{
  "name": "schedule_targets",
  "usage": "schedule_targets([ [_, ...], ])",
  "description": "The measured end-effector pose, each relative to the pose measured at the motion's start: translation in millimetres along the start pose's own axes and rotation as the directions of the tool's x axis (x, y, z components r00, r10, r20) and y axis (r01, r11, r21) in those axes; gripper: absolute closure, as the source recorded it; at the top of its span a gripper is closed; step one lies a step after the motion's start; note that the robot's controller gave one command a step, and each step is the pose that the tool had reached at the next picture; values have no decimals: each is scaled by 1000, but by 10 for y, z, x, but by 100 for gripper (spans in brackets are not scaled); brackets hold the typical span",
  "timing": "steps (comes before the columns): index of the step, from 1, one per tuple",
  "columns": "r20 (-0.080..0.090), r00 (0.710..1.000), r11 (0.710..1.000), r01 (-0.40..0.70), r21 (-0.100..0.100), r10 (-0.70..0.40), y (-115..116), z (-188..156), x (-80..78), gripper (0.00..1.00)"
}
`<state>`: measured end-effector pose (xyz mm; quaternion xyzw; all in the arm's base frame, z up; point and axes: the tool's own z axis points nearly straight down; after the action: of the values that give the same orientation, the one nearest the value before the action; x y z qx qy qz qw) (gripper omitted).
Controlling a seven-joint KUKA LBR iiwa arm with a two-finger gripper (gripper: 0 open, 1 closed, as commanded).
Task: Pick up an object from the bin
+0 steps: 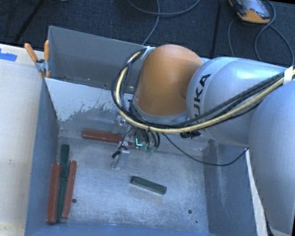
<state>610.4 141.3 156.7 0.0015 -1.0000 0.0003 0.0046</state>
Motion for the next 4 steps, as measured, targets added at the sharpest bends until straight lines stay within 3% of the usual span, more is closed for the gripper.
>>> schedule_targets([
  [1, 9, 979, 979, 206, -1, -206, -569, 859, -78, 0],
  [2, 8, 998, 998, 68, 3, -68, -1443, 596, 66, 0],
  [3, -2, 997, 997, 76, -1, -76, -1529, 903, 1067, 0],
  [4, 7, 997, 997, 74, -1, -74, -1530, 882, 1026, 100],
])
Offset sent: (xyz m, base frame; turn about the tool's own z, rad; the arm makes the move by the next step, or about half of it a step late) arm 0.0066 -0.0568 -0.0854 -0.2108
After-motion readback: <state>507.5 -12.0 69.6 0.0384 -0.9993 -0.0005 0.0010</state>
